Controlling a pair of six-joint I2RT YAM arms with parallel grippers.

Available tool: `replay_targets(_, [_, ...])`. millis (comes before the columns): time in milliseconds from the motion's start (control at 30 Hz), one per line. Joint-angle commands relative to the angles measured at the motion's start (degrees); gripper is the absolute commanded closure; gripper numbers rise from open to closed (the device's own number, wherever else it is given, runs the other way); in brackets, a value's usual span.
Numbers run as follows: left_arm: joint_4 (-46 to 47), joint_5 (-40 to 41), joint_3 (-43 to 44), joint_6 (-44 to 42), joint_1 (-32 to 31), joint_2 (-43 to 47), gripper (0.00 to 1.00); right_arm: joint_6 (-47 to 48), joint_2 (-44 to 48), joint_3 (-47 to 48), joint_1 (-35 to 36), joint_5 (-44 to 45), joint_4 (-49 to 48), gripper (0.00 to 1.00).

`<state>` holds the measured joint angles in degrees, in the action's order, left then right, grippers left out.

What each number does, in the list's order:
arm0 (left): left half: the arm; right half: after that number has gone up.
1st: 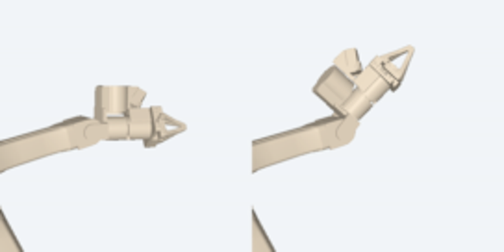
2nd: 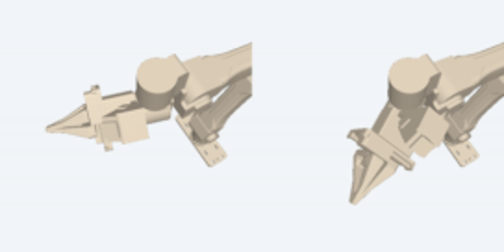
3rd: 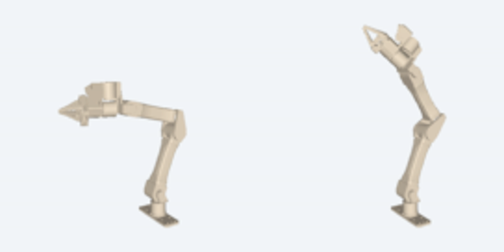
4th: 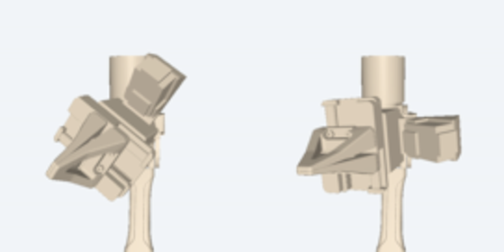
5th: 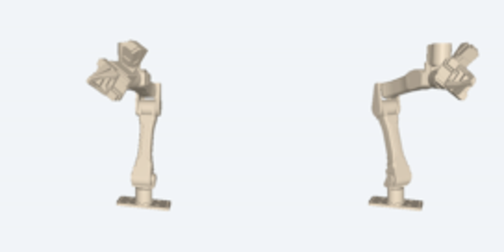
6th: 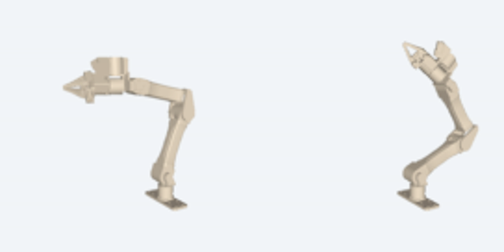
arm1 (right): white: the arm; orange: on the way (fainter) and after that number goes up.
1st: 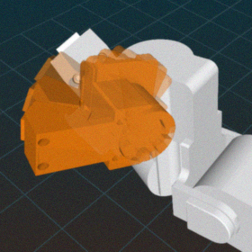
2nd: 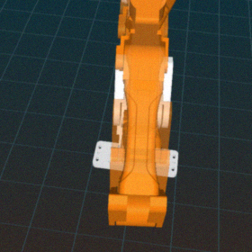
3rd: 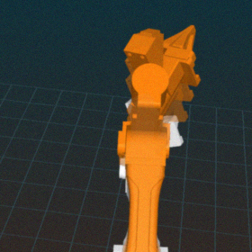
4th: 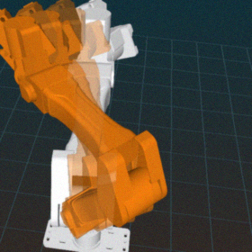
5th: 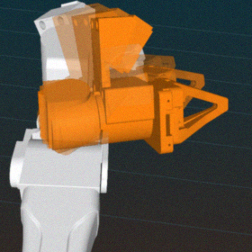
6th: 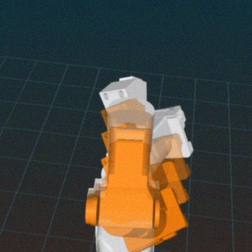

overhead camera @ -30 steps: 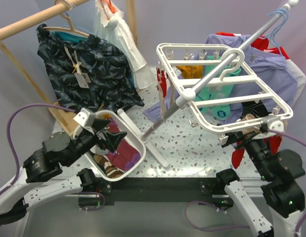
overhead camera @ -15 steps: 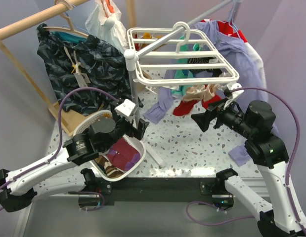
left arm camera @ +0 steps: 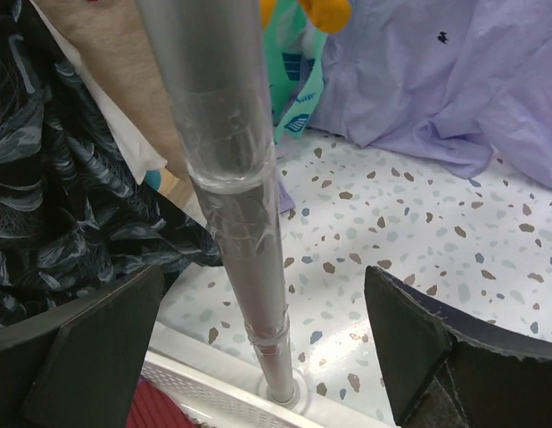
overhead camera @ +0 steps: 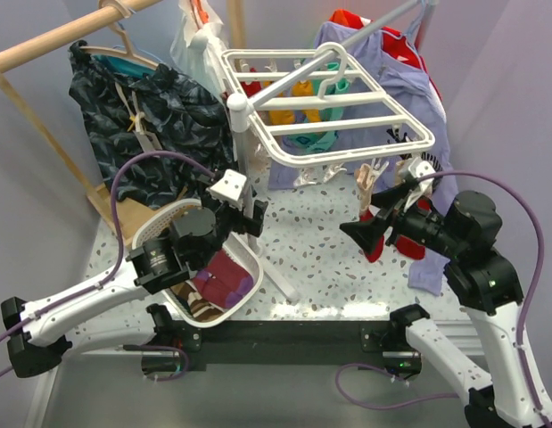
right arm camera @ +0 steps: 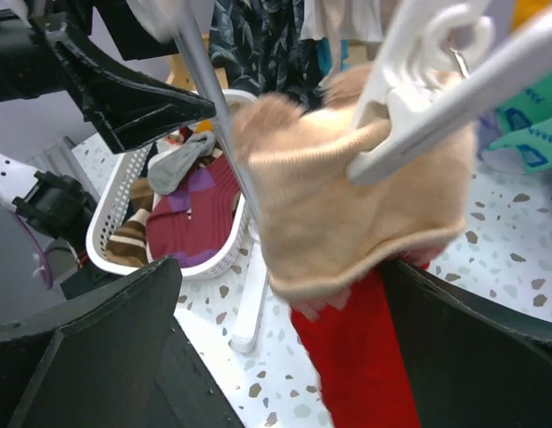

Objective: Clip the socks to the hanger
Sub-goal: Reset both arms

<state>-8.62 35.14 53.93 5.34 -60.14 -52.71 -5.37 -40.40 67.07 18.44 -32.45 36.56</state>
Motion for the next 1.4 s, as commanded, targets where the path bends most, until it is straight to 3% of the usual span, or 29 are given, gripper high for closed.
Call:
replay_targets(0, [-0.4, 2.0, 3.5, 1.5, -0.1, 0.7, 0.0, 1.7, 3.8, 1.9, -0.1, 4.2, 2.4, 0.01])
replay_targets(467, [-28.8, -1.9, 9.2, 11.8, -0.1, 17.8, 0.0, 4.0, 25.5, -2.8, -0.1, 32.3, 7.0, 0.01])
replay_targets(833, [-42.2, 5.9, 10.1, 20.6, -0.1, 34.2, 0.0, 2.9, 36.6, -7.7, 0.0, 49.7, 6.3, 0.01])
replay_targets(1367, [-44.5, 10.3, 8.2, 20.9, -0.1, 44.3, 0.0, 7.4, 35.7, -6.7, -0.1, 52.3, 8.4, 0.01])
